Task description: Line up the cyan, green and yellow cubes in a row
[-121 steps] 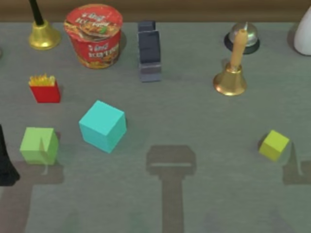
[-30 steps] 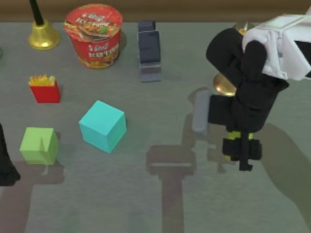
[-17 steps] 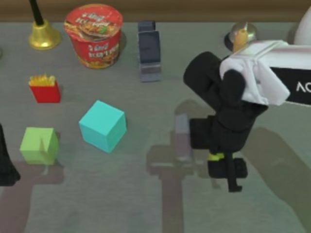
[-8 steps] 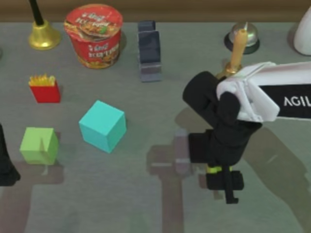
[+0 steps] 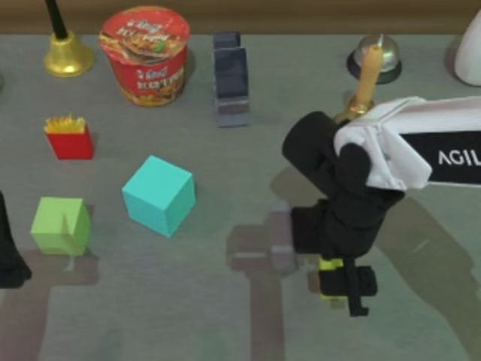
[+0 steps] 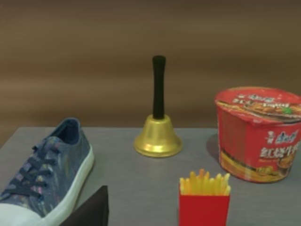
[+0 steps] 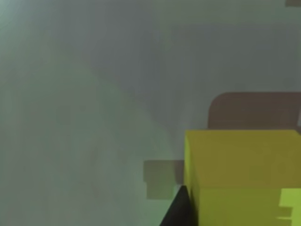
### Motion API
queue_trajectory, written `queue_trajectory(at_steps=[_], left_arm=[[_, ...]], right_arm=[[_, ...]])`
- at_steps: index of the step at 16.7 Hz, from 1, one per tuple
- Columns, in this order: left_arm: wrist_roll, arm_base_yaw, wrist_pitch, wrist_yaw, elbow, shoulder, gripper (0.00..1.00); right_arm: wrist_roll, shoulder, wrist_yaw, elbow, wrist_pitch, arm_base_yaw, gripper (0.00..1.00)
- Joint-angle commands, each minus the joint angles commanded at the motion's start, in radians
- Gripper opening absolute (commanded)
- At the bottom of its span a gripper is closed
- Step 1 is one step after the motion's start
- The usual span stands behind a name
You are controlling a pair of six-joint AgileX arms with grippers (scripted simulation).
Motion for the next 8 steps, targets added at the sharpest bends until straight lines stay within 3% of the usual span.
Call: queue_trajectory(at_steps=[4,8], left_arm=[[0.000,0.000,0.000,0.000,0.000,0.000,1.00],[0.000,0.000,0.000,0.000,0.000,0.000,1.00]], right_arm=[[0.000,0.000,0.000,0.000,0.000,0.000,0.98],[0.000,0.000,0.000,0.000,0.000,0.000,1.00]])
